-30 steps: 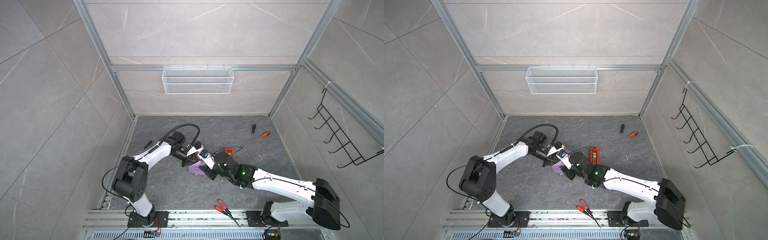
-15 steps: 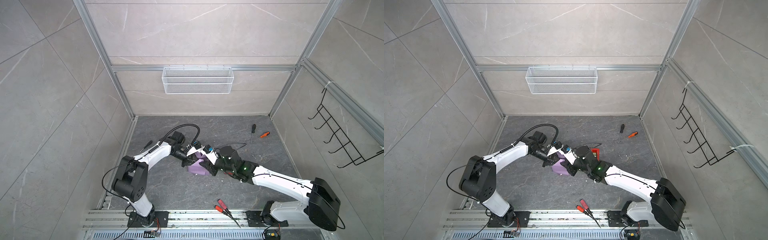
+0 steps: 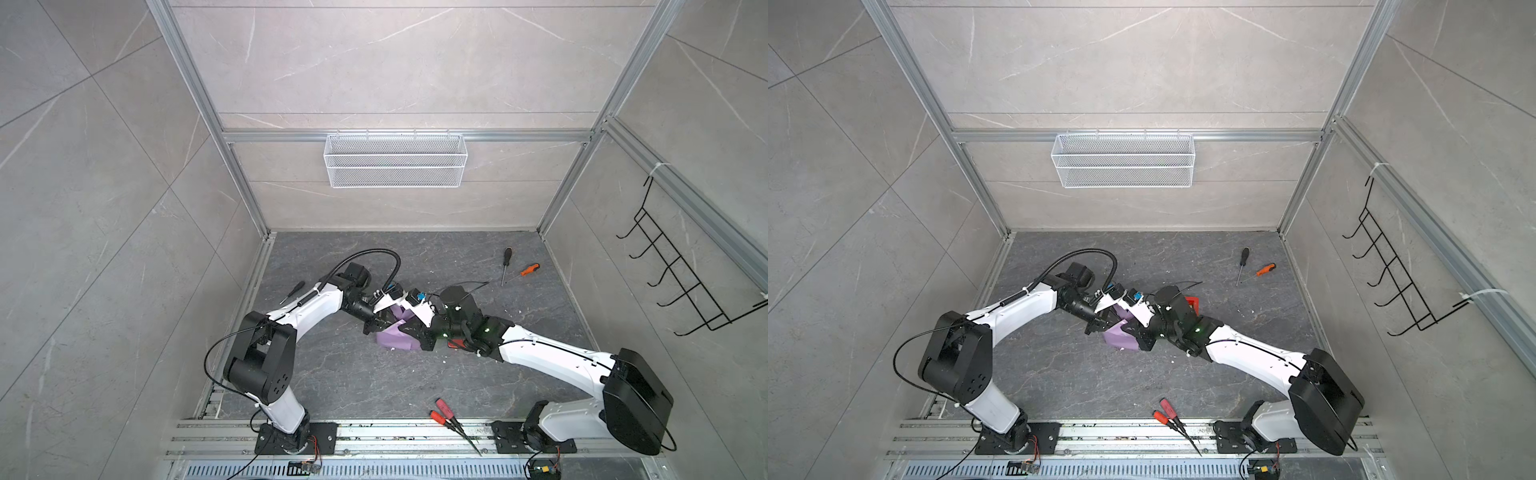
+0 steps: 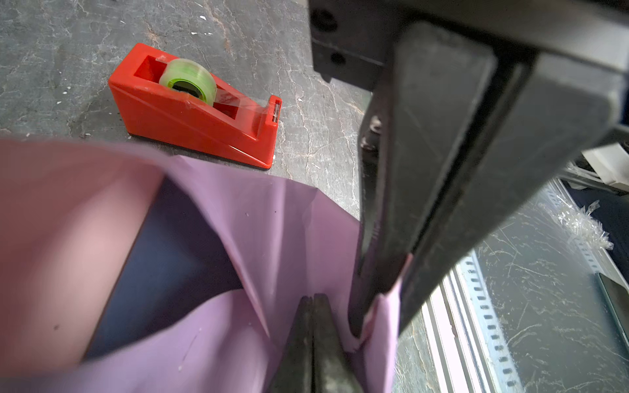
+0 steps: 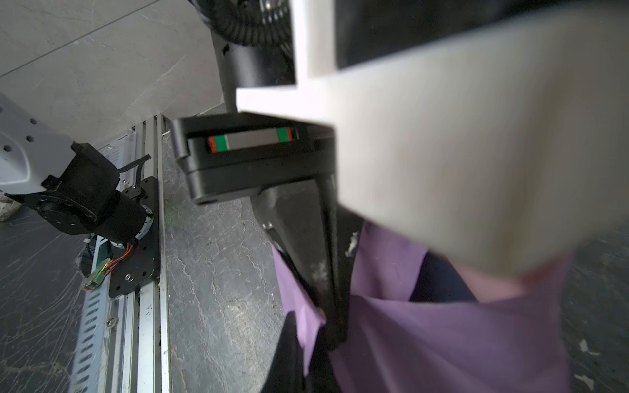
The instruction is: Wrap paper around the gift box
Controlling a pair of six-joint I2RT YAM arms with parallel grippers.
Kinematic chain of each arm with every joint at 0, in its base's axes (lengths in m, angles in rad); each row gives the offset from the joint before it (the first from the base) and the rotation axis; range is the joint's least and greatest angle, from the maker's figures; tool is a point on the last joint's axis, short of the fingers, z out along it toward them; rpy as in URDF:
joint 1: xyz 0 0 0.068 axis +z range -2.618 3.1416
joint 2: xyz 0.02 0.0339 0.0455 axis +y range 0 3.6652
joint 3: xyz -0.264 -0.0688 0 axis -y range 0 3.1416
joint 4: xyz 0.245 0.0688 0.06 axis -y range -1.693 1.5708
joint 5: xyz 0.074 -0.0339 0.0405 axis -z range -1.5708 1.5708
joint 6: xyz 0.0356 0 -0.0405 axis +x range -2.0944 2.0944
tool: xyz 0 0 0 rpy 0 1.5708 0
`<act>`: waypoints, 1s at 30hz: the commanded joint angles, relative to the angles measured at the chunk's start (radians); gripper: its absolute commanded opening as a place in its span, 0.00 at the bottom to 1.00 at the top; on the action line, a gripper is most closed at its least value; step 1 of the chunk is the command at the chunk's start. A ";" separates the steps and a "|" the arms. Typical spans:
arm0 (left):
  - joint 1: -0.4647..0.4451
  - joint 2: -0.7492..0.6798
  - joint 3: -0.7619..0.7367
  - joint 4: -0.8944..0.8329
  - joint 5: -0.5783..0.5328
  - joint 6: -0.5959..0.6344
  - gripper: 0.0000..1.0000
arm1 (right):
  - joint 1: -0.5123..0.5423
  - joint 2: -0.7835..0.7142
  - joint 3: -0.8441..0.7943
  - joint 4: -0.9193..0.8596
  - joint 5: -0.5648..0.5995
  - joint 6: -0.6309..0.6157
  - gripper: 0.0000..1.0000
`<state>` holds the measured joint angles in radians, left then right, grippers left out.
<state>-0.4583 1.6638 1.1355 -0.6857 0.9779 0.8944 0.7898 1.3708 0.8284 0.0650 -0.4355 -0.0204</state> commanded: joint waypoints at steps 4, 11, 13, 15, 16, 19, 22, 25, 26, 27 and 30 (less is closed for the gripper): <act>0.012 -0.024 0.060 -0.089 -0.036 0.060 0.01 | -0.034 -0.001 0.028 -0.030 -0.071 -0.045 0.00; 0.066 -0.073 0.145 -0.222 -0.059 0.161 0.13 | -0.050 0.037 0.082 -0.079 -0.109 -0.091 0.00; 0.100 -0.088 0.157 -0.237 -0.066 0.166 0.14 | -0.054 0.054 0.106 -0.104 -0.119 -0.105 0.00; 0.127 -0.101 0.159 -0.240 -0.078 0.180 0.14 | -0.055 0.061 0.117 -0.109 -0.136 -0.109 0.00; 0.136 -0.102 0.155 -0.231 -0.089 0.184 0.14 | -0.055 0.066 0.123 -0.114 -0.145 -0.115 0.00; 0.144 -0.078 0.157 -0.218 -0.115 0.185 0.12 | -0.055 0.080 0.142 -0.154 -0.149 -0.137 0.00; 0.142 -0.044 0.167 -0.219 -0.115 0.196 0.09 | -0.057 0.067 0.134 -0.146 -0.150 -0.132 0.00; 0.141 -0.012 0.163 -0.212 -0.120 0.208 0.06 | -0.062 0.058 0.122 -0.145 -0.144 -0.135 0.00; 0.140 -0.004 0.161 -0.212 -0.124 0.210 0.05 | -0.063 0.057 0.124 -0.149 -0.141 -0.133 0.00; 0.138 0.005 0.156 -0.207 -0.136 0.209 0.04 | -0.064 0.053 0.122 -0.151 -0.138 -0.131 0.00; 0.120 0.012 0.126 -0.191 -0.174 0.225 0.02 | -0.063 0.044 0.117 -0.149 -0.115 -0.136 0.00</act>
<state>-0.3252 1.6699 1.2682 -0.8749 0.8291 1.0744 0.7307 1.4380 0.9379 -0.0601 -0.5652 -0.1322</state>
